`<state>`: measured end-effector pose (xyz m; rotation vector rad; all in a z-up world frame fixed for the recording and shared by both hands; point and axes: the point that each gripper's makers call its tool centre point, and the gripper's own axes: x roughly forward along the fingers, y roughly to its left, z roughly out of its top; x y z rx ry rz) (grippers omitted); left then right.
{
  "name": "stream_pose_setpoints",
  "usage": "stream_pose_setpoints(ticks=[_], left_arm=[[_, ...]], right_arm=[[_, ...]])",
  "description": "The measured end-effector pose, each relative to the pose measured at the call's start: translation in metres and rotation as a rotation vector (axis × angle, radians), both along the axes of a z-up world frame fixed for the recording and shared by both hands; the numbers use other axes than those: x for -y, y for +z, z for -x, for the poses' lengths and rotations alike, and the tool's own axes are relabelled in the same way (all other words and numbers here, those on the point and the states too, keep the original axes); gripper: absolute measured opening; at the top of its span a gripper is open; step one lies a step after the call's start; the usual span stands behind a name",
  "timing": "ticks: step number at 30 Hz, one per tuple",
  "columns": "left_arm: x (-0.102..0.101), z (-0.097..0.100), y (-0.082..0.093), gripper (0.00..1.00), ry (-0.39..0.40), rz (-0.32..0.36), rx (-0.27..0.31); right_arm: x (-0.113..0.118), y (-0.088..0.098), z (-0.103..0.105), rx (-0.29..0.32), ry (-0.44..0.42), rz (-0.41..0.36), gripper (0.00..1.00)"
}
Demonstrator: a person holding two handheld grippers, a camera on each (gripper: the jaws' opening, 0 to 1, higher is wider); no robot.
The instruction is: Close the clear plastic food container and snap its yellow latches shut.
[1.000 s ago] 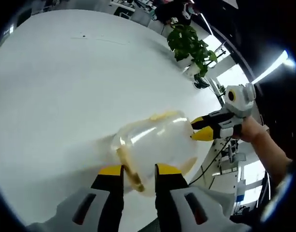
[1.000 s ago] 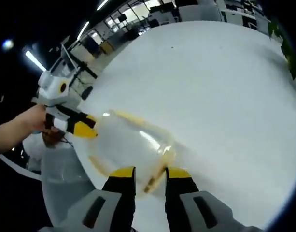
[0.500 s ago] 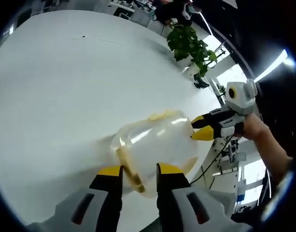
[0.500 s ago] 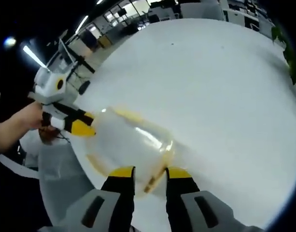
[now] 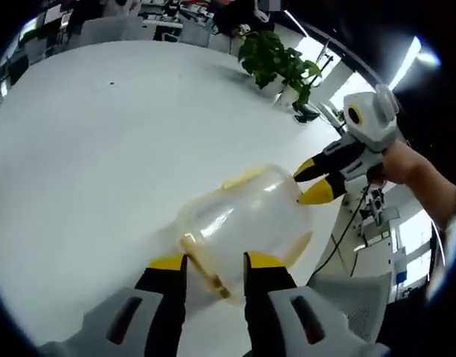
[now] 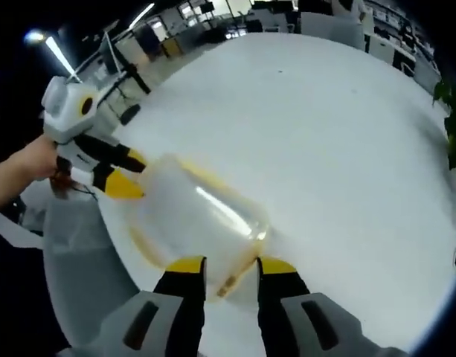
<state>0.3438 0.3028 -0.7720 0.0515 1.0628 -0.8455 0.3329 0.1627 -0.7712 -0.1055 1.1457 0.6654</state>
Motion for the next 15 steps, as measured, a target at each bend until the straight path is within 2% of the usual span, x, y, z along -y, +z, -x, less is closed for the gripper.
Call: stream_pose_setpoints(ticks=[3, 7, 8, 10, 13, 15], left_arm=[[0.0, 0.0, 0.001, 0.29, -0.018, -0.017, 0.045], [-0.002, 0.001, 0.002, 0.29, -0.034, -0.026, 0.101], [-0.003, 0.0, 0.003, 0.29, -0.058, -0.036, 0.122], [-0.004, -0.001, 0.004, 0.28, -0.082, -0.048, 0.135], [-0.005, -0.001, 0.007, 0.29, -0.121, -0.053, 0.146], [-0.003, -0.002, 0.013, 0.31, -0.132, -0.035, 0.156]], right_arm=[[0.0, 0.0, 0.001, 0.019, 0.006, 0.017, 0.25], [-0.001, 0.001, 0.0, 0.061, 0.062, 0.04, 0.26], [0.0, 0.001, 0.002, 0.069, 0.102, 0.056, 0.26], [0.0, 0.002, 0.004, 0.094, 0.17, 0.071, 0.26], [0.001, 0.002, 0.006, 0.073, 0.162, 0.055, 0.25], [0.001, 0.004, 0.005, 0.098, 0.199, 0.051, 0.25]])
